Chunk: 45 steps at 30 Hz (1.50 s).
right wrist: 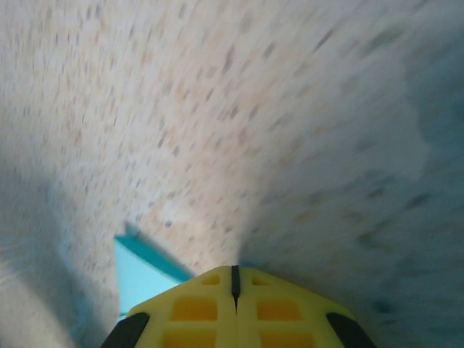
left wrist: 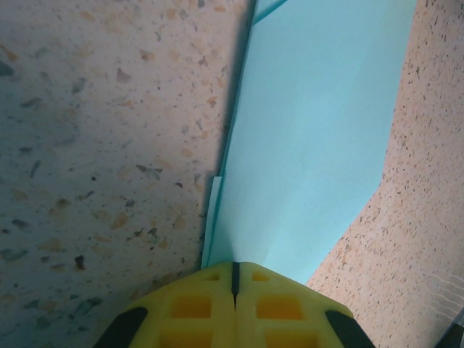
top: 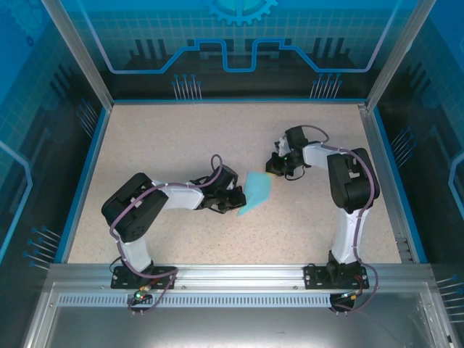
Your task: Fold a paper plane with a square sheet of paper (pick it up from the middle)
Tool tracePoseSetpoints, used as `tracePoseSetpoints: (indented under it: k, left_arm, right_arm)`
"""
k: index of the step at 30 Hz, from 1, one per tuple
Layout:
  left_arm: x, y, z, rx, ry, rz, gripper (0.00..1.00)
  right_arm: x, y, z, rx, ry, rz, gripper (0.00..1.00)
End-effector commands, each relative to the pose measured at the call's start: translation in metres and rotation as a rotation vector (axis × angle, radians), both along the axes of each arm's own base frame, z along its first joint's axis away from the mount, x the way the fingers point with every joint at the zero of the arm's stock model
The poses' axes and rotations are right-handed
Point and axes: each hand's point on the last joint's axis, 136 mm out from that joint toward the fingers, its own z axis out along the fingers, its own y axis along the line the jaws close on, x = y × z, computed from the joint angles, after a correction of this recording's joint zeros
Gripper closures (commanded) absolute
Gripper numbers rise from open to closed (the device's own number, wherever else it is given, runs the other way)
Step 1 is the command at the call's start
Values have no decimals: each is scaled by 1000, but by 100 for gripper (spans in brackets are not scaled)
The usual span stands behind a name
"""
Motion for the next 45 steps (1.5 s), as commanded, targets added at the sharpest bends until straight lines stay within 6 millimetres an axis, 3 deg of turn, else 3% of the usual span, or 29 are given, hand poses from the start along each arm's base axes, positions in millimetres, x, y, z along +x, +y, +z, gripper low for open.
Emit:
tracePoseSetpoints:
  k: [1, 4, 8, 14, 19, 25, 33, 36, 40, 45]
  left_arm:
    - [-55, 40, -60, 208, 221, -33, 100]
    - [-56, 39, -60, 207, 221, -34, 100]
    - [-55, 39, -60, 206, 221, -31, 100]
    - [-54, 38, -59, 205, 217, -29, 100]
    - [-55, 38, -58, 204, 219, -32, 100]
    - [-53, 36, -57, 199, 209, -37, 100]
    - [-46, 28, -46, 187, 182, -65, 100]
    - [-38, 20, -31, 159, 150, -72, 100]
    - [-23, -5, 12, 1, 55, -80, 100]
    - [-15, -18, 43, -102, -11, -76, 92]
  right_arm:
    - [9, -12, 15, -40, -45, -29, 97]
    - [-2, -2, 38, -12, -92, -1, 96]
    - [-34, 20, 53, 34, -119, 46, 95]
    - [-86, 62, 37, 140, -21, 137, 95]
    - [-97, 80, 25, 177, 18, 166, 96]
    - [-94, 80, 10, 161, 54, 161, 96]
    - [-103, 64, -18, 88, 127, 131, 97]
    - [-108, 57, -28, 50, 152, 128, 97]
    - [-113, 50, -37, 13, 178, 127, 97]
    - [-115, 47, -43, 0, 193, 123, 97]
